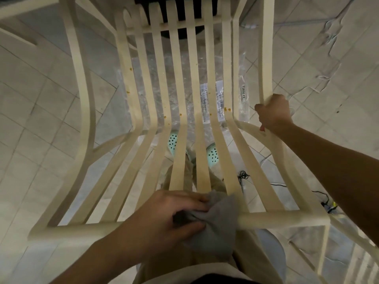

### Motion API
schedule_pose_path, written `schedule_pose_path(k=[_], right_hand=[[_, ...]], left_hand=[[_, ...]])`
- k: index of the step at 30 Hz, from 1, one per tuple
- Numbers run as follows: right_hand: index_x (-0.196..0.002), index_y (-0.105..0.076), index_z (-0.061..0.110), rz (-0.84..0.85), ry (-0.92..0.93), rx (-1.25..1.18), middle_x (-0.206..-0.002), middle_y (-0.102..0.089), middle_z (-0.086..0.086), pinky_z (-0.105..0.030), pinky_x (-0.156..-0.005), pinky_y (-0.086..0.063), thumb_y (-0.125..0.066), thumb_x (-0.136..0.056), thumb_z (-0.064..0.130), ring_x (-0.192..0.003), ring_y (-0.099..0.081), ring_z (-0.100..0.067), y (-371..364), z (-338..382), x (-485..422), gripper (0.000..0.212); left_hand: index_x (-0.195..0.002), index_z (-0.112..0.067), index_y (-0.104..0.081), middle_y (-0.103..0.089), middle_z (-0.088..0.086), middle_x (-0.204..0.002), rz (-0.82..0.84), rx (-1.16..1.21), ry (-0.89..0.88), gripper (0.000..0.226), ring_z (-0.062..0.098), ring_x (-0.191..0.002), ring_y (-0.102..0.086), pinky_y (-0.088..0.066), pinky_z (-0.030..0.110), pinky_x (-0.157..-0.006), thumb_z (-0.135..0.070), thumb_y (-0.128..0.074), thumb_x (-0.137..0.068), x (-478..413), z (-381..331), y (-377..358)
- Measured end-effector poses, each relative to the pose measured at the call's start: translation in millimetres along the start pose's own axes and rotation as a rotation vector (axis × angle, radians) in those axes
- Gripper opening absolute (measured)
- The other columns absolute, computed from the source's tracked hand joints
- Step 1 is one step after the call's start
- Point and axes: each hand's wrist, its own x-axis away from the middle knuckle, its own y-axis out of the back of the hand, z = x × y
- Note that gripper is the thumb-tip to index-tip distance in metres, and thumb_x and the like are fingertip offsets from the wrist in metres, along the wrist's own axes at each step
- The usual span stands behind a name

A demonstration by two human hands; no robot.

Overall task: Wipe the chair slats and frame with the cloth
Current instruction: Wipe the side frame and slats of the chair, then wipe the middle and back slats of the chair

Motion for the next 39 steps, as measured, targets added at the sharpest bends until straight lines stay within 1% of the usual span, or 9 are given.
schedule_pose_path(k=[11,14,19,23,25,27,30,35,39], right_hand=[[-0.121,-0.046,0.002,-0.047,0.038,0.098,-0.105,-0.061,-0.022,-0.019,-0.032,-0.043,-0.052,-0.091,0.016,-0.044,-0.063,-0.025,1,4,4,0.034],[-0.143,-0.025,0.005,-0.107,0.117,0.162,-0.116,-0.057,-0.024,-0.039,-0.072,-0.057,-0.055,-0.092,0.012,-0.090,-0.065,-0.040,-4,7,8,0.059],[-0.151,0.005,0.008,-0.167,0.276,0.485,-0.156,-0.008,-0.024,-0.057,-0.115,-0.024,-0.060,-0.086,0.012,-0.142,-0.017,-0.045,-12,9,17,0.093],[-0.152,0.007,0.014,-0.078,0.427,0.793,-0.154,0.025,-0.024,-0.059,-0.117,-0.002,-0.054,-0.086,0.022,-0.143,0.019,-0.043,-29,19,44,0.090],[-0.153,-0.003,0.017,0.072,0.599,0.815,-0.157,0.019,-0.019,-0.055,-0.119,-0.006,-0.049,-0.092,0.030,-0.146,0.012,-0.039,-35,31,67,0.078],[-0.148,-0.033,0.015,0.421,0.683,0.600,-0.158,-0.021,-0.017,-0.039,-0.118,-0.024,-0.047,-0.096,0.032,-0.144,-0.024,-0.031,-39,46,96,0.056],[-0.107,-0.069,0.021,0.820,0.631,0.244,-0.104,-0.072,-0.004,-0.023,-0.080,-0.047,-0.052,-0.097,0.027,-0.092,-0.064,-0.011,-37,56,142,0.021],[-0.116,-0.067,0.020,1.000,0.660,0.070,-0.088,-0.071,0.014,-0.021,-0.071,-0.048,-0.065,-0.091,0.027,-0.079,-0.064,-0.003,-5,62,186,0.026],[-0.124,-0.062,0.028,0.997,0.766,0.096,-0.098,-0.067,0.018,-0.020,-0.072,-0.047,-0.068,-0.088,0.035,-0.086,-0.062,-0.002,6,67,220,0.037]], left_hand=[[-0.124,-0.023,-0.065,-0.068,0.000,-0.122,-0.029,-0.220,0.003,0.037,0.010,-0.108,-0.064,-0.048,0.028,-0.100,-0.010,-0.063,-0.089,-110,87,5],[-0.121,-0.020,-0.067,-0.070,0.007,-0.117,-0.058,-0.355,0.051,0.030,0.020,-0.101,-0.067,-0.052,0.038,-0.093,-0.016,-0.059,-0.092,-154,107,9],[-0.110,-0.004,-0.067,-0.067,0.020,-0.103,-0.053,-0.515,0.195,0.028,0.031,-0.090,-0.063,-0.046,0.031,-0.070,-0.007,-0.048,-0.090,-192,103,18],[-0.104,-0.007,-0.072,-0.071,0.015,-0.093,0.040,-0.528,0.140,0.028,0.028,-0.082,-0.066,-0.056,0.038,-0.071,-0.010,-0.052,-0.084,-177,86,23],[-0.108,-0.012,-0.072,-0.071,0.006,-0.093,0.099,-0.461,0.106,0.028,0.021,-0.081,-0.065,-0.053,0.034,-0.070,-0.012,-0.055,-0.085,-153,77,29],[-0.095,-0.020,-0.072,-0.065,-0.005,-0.080,0.127,-0.390,0.082,0.016,0.016,-0.075,-0.060,-0.043,0.025,-0.065,-0.018,-0.059,-0.087,-126,68,35],[-0.077,-0.027,-0.060,-0.055,-0.008,-0.065,0.146,-0.289,0.060,0.012,0.009,-0.063,-0.054,-0.035,0.018,-0.055,-0.026,-0.063,-0.088,-86,56,38],[-0.094,-0.021,-0.069,-0.064,0.001,-0.070,0.096,-0.066,-0.056,0.011,0.009,-0.061,-0.057,-0.039,0.019,-0.054,-0.030,-0.064,-0.089,-18,33,31],[-0.117,-0.048,-0.059,-0.068,-0.014,-0.101,-0.016,-0.056,-0.106,0.032,-0.001,-0.087,-0.062,-0.048,0.021,-0.071,-0.039,-0.064,-0.086,29,32,21]])
